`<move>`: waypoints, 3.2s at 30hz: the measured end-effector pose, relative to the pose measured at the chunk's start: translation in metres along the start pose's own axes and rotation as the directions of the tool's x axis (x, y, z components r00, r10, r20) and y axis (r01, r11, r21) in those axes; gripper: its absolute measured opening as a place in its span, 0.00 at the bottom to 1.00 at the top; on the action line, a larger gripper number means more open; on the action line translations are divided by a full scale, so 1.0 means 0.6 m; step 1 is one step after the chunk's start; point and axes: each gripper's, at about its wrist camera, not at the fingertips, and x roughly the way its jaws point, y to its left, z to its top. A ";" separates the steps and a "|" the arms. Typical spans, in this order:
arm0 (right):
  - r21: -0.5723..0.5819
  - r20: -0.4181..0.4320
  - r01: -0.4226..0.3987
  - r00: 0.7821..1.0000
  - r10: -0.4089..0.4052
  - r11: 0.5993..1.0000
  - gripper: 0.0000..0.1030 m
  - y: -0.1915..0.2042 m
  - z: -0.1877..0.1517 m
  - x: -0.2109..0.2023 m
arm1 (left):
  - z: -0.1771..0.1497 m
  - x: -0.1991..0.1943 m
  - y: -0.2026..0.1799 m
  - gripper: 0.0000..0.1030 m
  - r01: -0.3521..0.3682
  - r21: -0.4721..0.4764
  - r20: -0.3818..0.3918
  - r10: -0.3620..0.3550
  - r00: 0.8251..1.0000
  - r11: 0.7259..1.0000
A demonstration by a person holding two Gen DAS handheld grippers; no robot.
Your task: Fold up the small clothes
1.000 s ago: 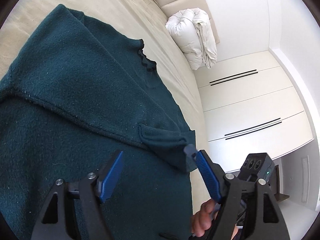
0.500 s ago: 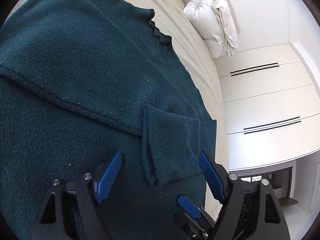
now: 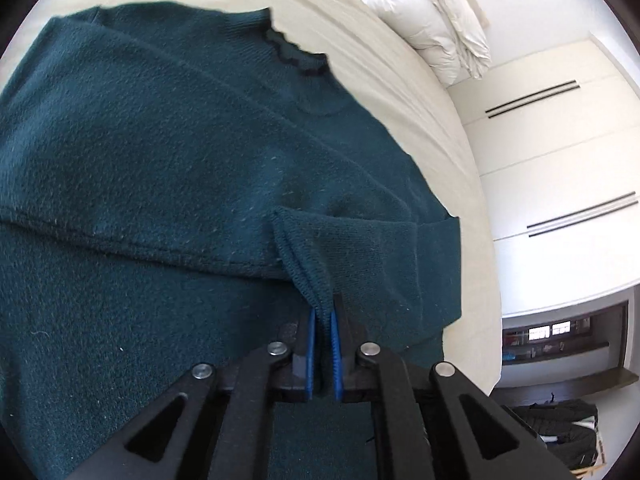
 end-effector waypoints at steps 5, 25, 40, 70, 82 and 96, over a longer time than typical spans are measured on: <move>-0.013 0.000 0.012 1.000 -0.012 1.000 0.57 0.001 -0.001 0.004 | 0.007 -0.048 -0.100 0.07 -0.032 0.241 0.050 0.020 0.999 0.970; -0.016 -0.002 0.016 1.000 -0.016 1.000 0.57 0.002 -0.001 0.013 | 0.124 -0.125 0.097 0.07 -0.253 0.219 0.182 0.215 0.960 0.943; 0.035 0.039 -0.060 0.998 0.059 0.998 0.59 -0.012 0.065 -0.028 | 0.136 -0.091 0.173 0.08 -0.223 0.127 0.175 0.200 0.964 0.967; 0.365 -0.025 -0.339 0.927 0.373 0.867 0.59 -0.203 0.339 0.114 | 0.120 -0.057 0.252 0.12 -0.029 0.076 0.289 0.006 0.957 0.997; 0.439 0.080 -0.384 0.917 0.391 0.812 0.58 -0.260 0.205 -0.014 | 0.103 -0.102 0.259 0.19 0.002 0.025 0.269 -0.008 0.963 1.000; 0.298 0.097 -0.106 0.992 0.080 0.949 0.60 -0.209 -0.022 -0.265 | -0.195 -0.312 0.300 0.67 -0.093 -0.065 0.275 0.107 0.955 0.994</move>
